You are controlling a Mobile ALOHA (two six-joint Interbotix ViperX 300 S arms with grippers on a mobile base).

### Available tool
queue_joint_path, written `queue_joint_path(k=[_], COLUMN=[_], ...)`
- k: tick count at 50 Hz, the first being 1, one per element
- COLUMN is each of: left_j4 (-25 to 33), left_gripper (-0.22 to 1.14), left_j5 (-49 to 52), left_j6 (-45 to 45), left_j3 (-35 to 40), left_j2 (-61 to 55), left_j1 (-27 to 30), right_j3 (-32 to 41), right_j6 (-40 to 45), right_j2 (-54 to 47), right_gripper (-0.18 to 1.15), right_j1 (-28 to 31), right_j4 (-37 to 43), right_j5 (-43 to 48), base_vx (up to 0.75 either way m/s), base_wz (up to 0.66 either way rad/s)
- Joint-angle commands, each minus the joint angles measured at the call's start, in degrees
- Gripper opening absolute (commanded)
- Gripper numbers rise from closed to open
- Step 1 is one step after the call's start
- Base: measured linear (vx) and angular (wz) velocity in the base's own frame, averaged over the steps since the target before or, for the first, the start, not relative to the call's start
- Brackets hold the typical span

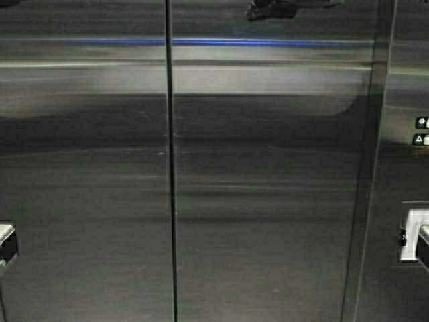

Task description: Navigate to elevator, push the call button, then enter the elevator

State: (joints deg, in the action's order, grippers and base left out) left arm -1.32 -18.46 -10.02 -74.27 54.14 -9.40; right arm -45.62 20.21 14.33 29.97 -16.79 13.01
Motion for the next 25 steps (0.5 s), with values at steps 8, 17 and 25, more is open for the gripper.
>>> queue_joint_path(k=[8, 17, 25], left_j4=[0.00, 0.00, 0.00], left_gripper=[0.02, 0.03, 0.02], left_j5=[-0.35, -0.35, -0.35], left_j6=[0.00, 0.00, 0.00], left_j3=[0.44, 0.53, 0.44], left_j2=[-0.26, -0.26, -0.26], left_j1=[0.00, 0.00, 0.00], right_j3=[1.14, 1.14, 1.14], right_j6=[-0.09, -0.09, -0.09], right_j2=[0.88, 0.88, 0.79], right_gripper=[0.06, 0.06, 0.06], right_j1=[0.09, 0.18, 0.18], right_j4=[-0.09, -0.18, -0.09], right_j5=[-0.26, -0.26, -0.26], base_vx=[0.00, 0.00, 0.00], base_wz=[0.00, 0.00, 0.00])
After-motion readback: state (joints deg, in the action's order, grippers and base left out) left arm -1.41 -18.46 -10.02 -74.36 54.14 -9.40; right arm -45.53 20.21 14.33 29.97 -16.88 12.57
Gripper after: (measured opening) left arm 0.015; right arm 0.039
